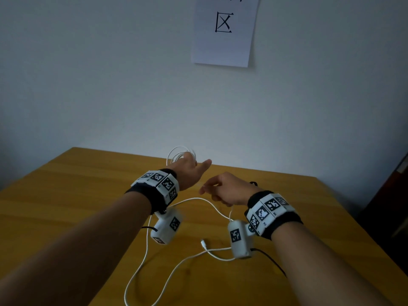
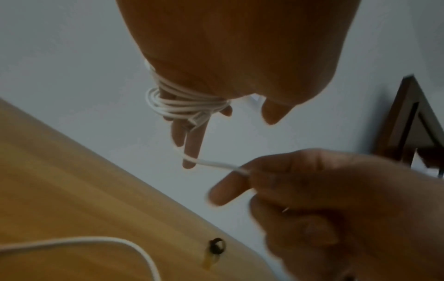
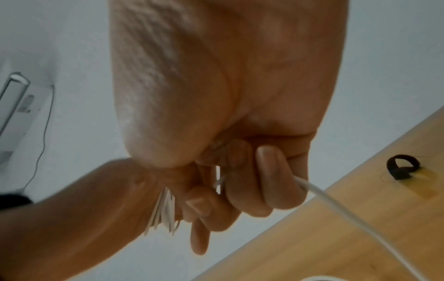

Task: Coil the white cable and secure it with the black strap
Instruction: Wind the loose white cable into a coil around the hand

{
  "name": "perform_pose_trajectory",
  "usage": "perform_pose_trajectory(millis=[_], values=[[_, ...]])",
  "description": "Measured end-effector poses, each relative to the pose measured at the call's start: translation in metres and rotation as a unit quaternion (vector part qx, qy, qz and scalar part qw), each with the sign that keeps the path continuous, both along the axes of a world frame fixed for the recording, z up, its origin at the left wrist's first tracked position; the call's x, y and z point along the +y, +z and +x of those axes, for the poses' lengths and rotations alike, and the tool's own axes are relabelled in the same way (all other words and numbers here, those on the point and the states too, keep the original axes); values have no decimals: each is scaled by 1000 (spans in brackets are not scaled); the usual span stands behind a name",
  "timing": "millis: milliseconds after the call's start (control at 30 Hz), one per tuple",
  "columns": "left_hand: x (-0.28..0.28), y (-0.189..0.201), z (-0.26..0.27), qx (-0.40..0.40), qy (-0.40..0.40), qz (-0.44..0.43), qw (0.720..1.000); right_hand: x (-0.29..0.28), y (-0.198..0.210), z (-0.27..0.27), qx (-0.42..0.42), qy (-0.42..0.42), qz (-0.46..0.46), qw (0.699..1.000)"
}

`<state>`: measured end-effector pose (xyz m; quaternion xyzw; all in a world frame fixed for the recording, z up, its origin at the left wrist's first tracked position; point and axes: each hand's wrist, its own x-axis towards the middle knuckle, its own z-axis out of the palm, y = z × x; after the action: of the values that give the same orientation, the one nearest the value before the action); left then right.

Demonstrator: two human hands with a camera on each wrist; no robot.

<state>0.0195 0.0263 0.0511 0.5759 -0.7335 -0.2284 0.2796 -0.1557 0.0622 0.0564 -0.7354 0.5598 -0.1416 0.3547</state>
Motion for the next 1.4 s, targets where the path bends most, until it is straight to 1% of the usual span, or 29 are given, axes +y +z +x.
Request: perform_pose_trajectory(millis=[33, 100, 200, 233, 267, 300, 367, 400, 433, 467, 533, 567, 700, 767, 833, 900, 967, 1033, 1100, 1233, 1333, 1400], values=[[-2, 2, -4, 22, 4, 5, 1000, 1, -1, 1, 20, 9, -2, 1000], [-2, 10, -14, 104, -3, 47, 994, 3, -3, 5, 50, 21, -5, 999], [2, 25, -23, 235, -39, 154, 959, 7, -2, 9, 78, 38, -4, 996], [3, 25, -25, 249, -51, 168, 953, 9, -1, 10, 75, 46, -9, 996], [4, 26, -26, 239, -55, 164, 956, 9, 0, 11, 62, 57, -18, 996], [5, 24, -26, 206, -50, 151, 966, 9, 2, 11, 48, 66, -33, 996], [9, 20, -25, 101, -38, 98, 989, 8, 6, 8, 31, 66, -56, 996], [11, 17, -23, 44, -43, 77, 995, 6, 8, 6, 30, 59, -62, 996], [14, 16, -22, -5, -63, 65, 996, 5, 8, 3, 29, 52, -66, 996], [16, 15, -21, -33, -92, 62, 993, 5, 9, 1, 25, 46, -67, 996], [20, 15, -19, -40, -114, 63, 991, 4, 6, -4, 12, 46, -71, 996], [19, 14, -18, -54, -109, 56, 991, 3, 4, -5, 5, 49, -70, 996], [15, 15, -23, -150, -78, 20, 985, 2, -2, -1, -16, 54, -70, 996], [13, 12, -24, -164, -85, 0, 983, 2, -1, 0, -24, 59, -75, 995], [13, 11, -22, -147, -93, 5, 985, 2, 0, -1, -29, 73, -86, 993], [11, 10, -20, -126, -62, 1, 990, 0, 1, -2, -36, 60, -96, 993], [13, 11, -21, -85, -22, 4, 996, 0, 2, -1, -39, 62, -93, 993], [12, 12, -20, -97, -3, -13, 995, 1, 4, 1, -33, 59, -78, 995], [10, 11, -19, -118, -11, -23, 993, 2, 5, 0, -28, 65, -73, 995], [13, 8, -20, -152, -27, 40, 987, 2, 7, -2, -30, 37, -99, 994], [18, 9, -19, -185, -43, 56, 980, 1, 6, -5, -42, 8, -119, 992], [17, 10, -21, -186, -53, 74, 978, -1, 5, -7, -66, -3, -131, 989]])
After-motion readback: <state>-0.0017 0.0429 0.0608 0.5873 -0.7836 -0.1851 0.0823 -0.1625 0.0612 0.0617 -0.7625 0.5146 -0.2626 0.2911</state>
